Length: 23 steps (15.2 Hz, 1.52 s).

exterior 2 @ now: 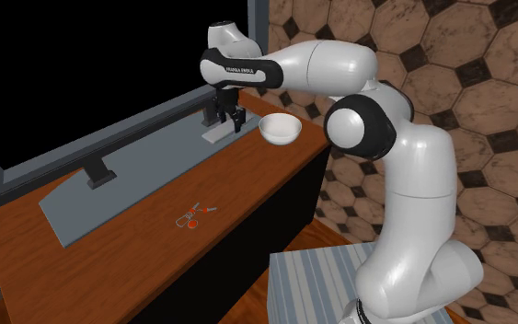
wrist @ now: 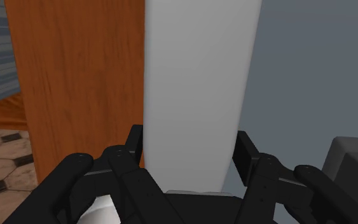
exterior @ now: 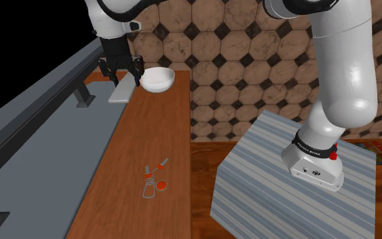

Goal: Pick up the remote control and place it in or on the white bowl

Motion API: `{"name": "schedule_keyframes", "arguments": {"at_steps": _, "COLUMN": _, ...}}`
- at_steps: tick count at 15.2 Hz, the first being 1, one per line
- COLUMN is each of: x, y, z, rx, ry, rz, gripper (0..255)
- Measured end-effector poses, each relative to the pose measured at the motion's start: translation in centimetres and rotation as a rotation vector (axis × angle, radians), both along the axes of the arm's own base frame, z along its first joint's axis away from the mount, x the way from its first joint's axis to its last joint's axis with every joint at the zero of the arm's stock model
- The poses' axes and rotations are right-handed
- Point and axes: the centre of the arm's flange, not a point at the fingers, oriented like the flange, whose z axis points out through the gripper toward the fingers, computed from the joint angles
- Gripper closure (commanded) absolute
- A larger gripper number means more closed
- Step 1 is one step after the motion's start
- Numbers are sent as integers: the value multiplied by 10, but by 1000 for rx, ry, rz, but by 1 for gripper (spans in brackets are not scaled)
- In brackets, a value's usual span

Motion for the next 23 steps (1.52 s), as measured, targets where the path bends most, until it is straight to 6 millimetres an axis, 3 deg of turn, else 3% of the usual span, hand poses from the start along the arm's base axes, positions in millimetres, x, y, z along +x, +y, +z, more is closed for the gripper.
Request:
{"name": "schedule_keyframes", "arguments": {"at_steps": 4, "x": 21, "y": -37, "z": 3, "rx": -1, "ry": 0, "rz": -1, "gripper": 255}}
{"name": "schedule_keyframes", "arguments": {"at_steps": 17, "x": 95, "y": -196, "z": 1, "rx": 0, "ry": 0, "rz": -1, "gripper": 255}}
{"name": "schedule_keyframes", "arguments": {"at_steps": 20, "x": 102, "y": -210, "z": -8, "rx": 0, "ry": 1, "rz": -1, "gripper": 255}}
{"name": "schedule_keyframes", "arguments": {"at_steps": 23, "x": 103, "y": -211, "z": -24, "rx": 0, "ry": 1, "rz": 0, "gripper": 255}}
